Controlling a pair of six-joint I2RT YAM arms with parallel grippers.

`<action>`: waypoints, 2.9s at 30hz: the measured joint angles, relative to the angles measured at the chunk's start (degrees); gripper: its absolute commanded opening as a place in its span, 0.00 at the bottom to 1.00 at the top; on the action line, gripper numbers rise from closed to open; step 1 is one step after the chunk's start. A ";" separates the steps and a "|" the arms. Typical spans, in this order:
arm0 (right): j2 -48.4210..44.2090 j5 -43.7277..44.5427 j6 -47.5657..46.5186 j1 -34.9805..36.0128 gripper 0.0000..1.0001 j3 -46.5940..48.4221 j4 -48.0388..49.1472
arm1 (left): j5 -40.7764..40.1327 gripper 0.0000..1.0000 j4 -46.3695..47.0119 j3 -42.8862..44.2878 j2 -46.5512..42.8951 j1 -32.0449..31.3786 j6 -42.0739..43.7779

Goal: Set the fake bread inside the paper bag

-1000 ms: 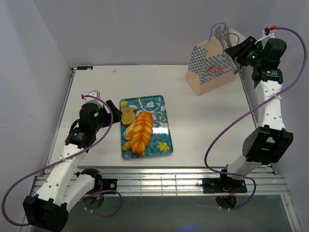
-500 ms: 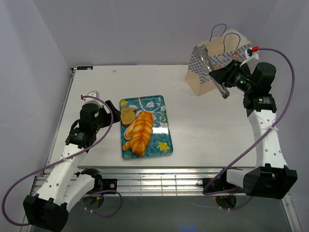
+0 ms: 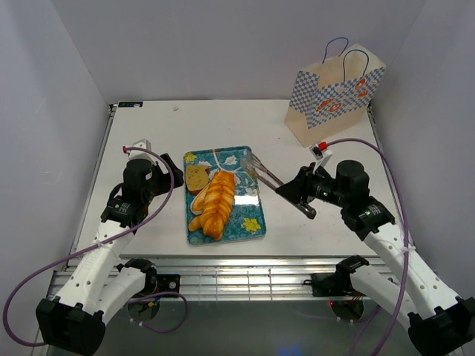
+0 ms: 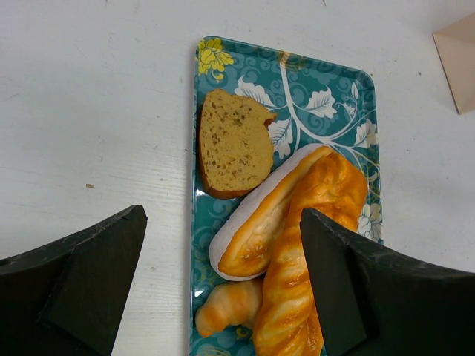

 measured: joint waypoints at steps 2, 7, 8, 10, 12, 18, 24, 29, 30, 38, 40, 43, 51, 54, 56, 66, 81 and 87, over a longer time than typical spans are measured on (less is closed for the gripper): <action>-1.38 2.21 -0.61 4.48 0.41 -2.40 -0.17 | -0.02 0.95 0.00 0.00 0.15 0.00 -0.02; -2.08 6.86 -0.92 14.05 0.37 -7.37 0.04 | -0.02 0.95 -0.02 -0.02 0.79 0.00 -0.02; -1.36 7.93 -0.92 16.41 0.37 -7.78 0.07 | -0.02 0.95 -0.02 -0.02 0.96 0.00 -0.02; 1.44 11.02 -1.07 22.01 0.37 -7.91 0.13 | 0.00 0.95 -0.02 -0.02 1.25 0.00 -0.02; 4.44 14.03 -1.20 27.06 0.37 -7.91 0.70 | 0.00 0.95 -0.04 -0.02 1.49 0.00 -0.02; 8.57 21.92 -0.66 31.21 0.32 -8.07 -0.04 | 0.00 0.95 -0.07 -0.02 1.92 0.00 0.00; 6.32 33.22 1.75 31.39 0.33 -7.52 -7.76 | 0.15 0.95 -0.22 -0.02 2.36 0.00 0.00; 3.78 39.39 2.80 31.23 0.33 -6.38 -13.16 | 0.22 0.95 -0.20 -0.04 2.36 0.00 0.00; 3.58 40.13 3.04 31.21 0.33 -5.90 -13.84 | 0.22 0.95 -0.22 -0.04 2.36 0.00 -0.02; 0.85 43.52 3.50 31.23 0.34 0.28 -18.97 | 0.46 0.95 -0.20 -0.04 2.40 0.00 -0.02; 0.39 44.15 3.39 31.23 0.35 2.56 -20.06 | 0.48 0.95 -0.22 -0.04 2.56 0.00 0.00; 0.11 45.03 3.34 31.23 0.36 4.39 -20.72 | 0.48 0.95 -0.22 -0.04 2.73 0.00 0.02; -0.92 45.46 3.34 31.23 0.41 4.37 -22.97 | 0.48 0.95 -0.24 -0.04 2.99 0.00 0.02; -0.66 45.48 3.52 31.23 0.46 4.15 -22.91 | 0.48 0.95 -0.24 -0.04 2.99 0.00 0.02; -0.55 45.48 3.96 31.23 0.47 3.26 -22.71 | 0.50 0.95 -0.24 -0.04 2.99 0.00 0.02; -1.33 45.20 9.75 31.23 0.53 -3.89 -19.89 | 1.11 0.95 -0.24 -0.04 2.99 0.00 0.02; -4.37 43.50 19.43 28.61 0.55 -11.61 -10.43 | 1.55 0.95 -0.24 -0.04 2.99 0.00 0.02; -5.97 39.80 22.21 25.14 0.55 -15.72 -7.08 | 1.68 0.95 -0.24 -0.04 2.99 0.00 0.04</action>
